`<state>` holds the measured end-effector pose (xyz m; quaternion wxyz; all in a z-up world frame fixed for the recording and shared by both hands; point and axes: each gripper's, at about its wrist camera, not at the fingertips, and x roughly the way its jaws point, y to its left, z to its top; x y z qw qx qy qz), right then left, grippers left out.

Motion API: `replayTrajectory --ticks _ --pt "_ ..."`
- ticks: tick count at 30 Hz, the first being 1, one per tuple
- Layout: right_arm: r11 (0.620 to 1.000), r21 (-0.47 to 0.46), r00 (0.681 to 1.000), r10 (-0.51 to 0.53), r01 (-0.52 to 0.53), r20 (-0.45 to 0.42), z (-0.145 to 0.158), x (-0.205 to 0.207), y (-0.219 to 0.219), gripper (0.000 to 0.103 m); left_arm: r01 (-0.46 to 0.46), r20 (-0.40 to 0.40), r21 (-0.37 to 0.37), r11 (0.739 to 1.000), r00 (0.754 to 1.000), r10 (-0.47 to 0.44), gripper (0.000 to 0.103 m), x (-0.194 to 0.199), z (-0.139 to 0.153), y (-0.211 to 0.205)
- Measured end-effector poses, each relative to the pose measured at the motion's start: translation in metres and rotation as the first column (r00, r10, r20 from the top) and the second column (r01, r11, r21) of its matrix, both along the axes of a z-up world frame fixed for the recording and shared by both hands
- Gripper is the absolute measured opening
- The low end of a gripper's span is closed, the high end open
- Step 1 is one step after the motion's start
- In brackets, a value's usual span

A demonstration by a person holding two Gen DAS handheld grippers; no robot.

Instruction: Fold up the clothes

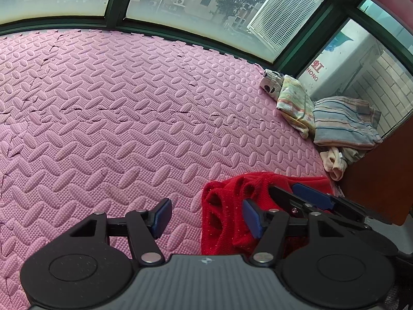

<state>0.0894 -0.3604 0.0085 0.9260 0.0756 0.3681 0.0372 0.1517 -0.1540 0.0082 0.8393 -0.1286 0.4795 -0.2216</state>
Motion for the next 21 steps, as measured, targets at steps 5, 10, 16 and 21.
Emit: replayTrajectory --ticks 5,10,16,21 --pt "1.000 -0.030 1.000 0.009 -0.008 0.022 -0.005 -0.003 0.006 0.057 -0.024 0.004 -0.016 1.000 1.000 0.024 0.064 0.005 0.005 0.007" --pt "1.000 -0.018 0.998 0.000 0.001 0.063 0.011 -0.019 -0.001 0.056 -0.002 0.036 -0.053 0.999 0.999 0.004 0.064 0.001 0.023 -0.002" --pt "0.999 -0.032 0.997 -0.008 0.010 0.083 0.028 -0.056 -0.016 0.056 0.056 0.071 -0.083 0.995 0.996 -0.050 0.064 -0.011 0.036 -0.020" --pt "0.997 -0.069 0.995 0.023 -0.017 0.094 0.024 -0.073 -0.010 0.056 0.088 0.074 -0.098 0.991 0.994 -0.081 0.063 -0.016 0.035 -0.032"
